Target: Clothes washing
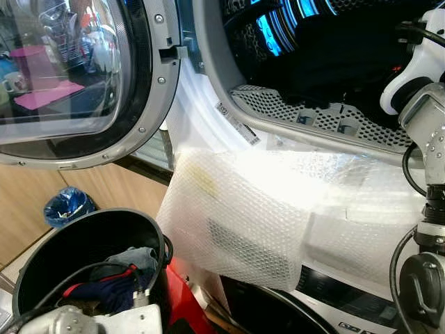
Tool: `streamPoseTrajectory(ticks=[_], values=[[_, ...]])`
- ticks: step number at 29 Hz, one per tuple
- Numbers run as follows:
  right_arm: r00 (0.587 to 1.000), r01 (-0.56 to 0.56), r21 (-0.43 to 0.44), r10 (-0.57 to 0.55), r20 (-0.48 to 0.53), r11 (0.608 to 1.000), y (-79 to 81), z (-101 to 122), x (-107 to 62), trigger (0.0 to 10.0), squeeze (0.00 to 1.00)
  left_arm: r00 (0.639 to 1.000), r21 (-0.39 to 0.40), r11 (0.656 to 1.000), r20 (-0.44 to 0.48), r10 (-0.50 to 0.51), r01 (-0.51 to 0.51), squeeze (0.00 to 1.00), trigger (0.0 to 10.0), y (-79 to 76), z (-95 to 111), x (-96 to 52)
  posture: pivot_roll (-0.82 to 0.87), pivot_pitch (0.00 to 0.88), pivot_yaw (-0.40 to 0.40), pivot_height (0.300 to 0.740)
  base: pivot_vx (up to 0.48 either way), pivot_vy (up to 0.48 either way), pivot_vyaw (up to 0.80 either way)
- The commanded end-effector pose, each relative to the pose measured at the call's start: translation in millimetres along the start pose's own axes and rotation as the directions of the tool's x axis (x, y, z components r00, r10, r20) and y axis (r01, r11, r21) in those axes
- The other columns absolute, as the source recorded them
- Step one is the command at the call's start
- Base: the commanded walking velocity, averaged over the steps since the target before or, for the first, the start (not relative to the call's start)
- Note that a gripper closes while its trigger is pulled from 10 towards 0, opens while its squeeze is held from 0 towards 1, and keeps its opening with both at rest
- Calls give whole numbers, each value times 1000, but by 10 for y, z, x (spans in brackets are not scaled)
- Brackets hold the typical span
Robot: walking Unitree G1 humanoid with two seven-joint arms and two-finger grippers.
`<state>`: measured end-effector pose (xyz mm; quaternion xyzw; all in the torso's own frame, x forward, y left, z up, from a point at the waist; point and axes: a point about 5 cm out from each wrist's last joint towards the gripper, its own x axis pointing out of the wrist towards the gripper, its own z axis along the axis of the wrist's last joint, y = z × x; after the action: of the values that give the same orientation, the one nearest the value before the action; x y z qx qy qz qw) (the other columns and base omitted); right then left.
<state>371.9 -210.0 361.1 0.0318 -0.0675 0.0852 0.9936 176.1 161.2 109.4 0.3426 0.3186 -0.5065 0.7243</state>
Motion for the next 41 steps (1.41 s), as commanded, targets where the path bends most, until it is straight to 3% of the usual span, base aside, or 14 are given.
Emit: streamPoseTrajectory(ticks=[1, 5, 6, 7, 9, 10, 14, 20, 24, 29, 33, 34, 37, 41], values=[[987, 14, 47, -6, -159, 999, -45, -457, 24, 10000, 0, 988, -13, 999, 149, 47, -46, 0, 10000, 107, 148, -54, -26, 129, 84, 740, 0, 0, 0], [986, 16, 46, -8, -166, 999, -55, -500, 23, 10000, 0, 946, -51, 999, 324, 34, -18, 0, 10000, 133, 353, -119, -26, 129, 84, 740, 0, 0, 0], [986, 14, 48, -6, -169, 999, -54, -525, 23, 10000, 0, 895, -89, 995, 440, 77, -42, 0, 10000, 195, 491, -169, -23, 130, 86, 740, 0, 0, 0], [985, 4, 53, 5, -172, 999, -41, -561, 19, 10000, 0, 792, -150, 974, 566, 227, -172, 0, 10000, 349, 667, -260, -25, 128, 86, 740, 0, 0, 0], [985, -1, 55, 11, -173, 998, -34, -572, 17, 10000, 0, 753, -181, 959, 594, 285, -219, 0, 10000, 403, 709, -292, -25, 128, 86, 740, 0, 0, 0], [984, -15, 61, 26, -176, 998, -19, -597, -7, 10000, 0, 657, -271, 882, 591, 468, -385, 0, 10000, 546, 736, -393, -24, 130, 86, 740, 0, 0, 0], [984, -29, 100, 46, -170, 995, 14, -592, -63, 10000, 0, 518, -390, 691, 464, 718, -609, 0, 10000, 722, 554, -499, -15, 135, 80, 740, 0, 0, 0], [989, -48, 52, 55, -138, 997, 161, -435, -254, 10000, 0, 485, -462, 578, 315, 816, -673, 0, 10000, 751, 281, -434, -24, 140, 76, 740, 0, 0, 0], [991, 44, -112, -58, -124, 993, 164, -222, -302, 10000, 0, 512, -450, 615, 342, 788, -647, 0, 10000, 713, 362, -287, -77, 142, 78, 740, 0, 0, 0], [982, 151, -15, -151, -115, 988, 201, -24, -44, 10000, 0, 507, -460, 607, 334, 794, -648, 0, 10000, 726, 391, -203, -100, 133, 73, 740, 0, 0, 0], [991, 105, 43, -101, -91, 994, 495, 184, 205, 10000, 0, 506, -463, 606, 333, 795, -647, 0, 10000, 733, 406, -155, -107, 123, 60, 740, 0, 0, 0], [989, 128, 134, -116, -93, 983, 701, 288, 311, 10000, 0, 506, -462, 604, 331, 796, -649, 0, 10000, 726, 411, -124, -113, 118, 48, 740, 0, 0, 0], [967, 251, 138, -240, -90, 958, 887, 346, 367, 10000, 0, 507, -471, 599, 321, 800, -647, 0, 10000, 711, 417, -80, -124, 115, 31, 740, 0, 0, 0], [964, 252, 187, -230, -132, 949, 1161, 324, 339, 10000, 0, 511, -467, 600, 316, 800, -650, 0, 10000, 685, 438, -39, -124, 114, 14, 740, 0, 0, 0]])
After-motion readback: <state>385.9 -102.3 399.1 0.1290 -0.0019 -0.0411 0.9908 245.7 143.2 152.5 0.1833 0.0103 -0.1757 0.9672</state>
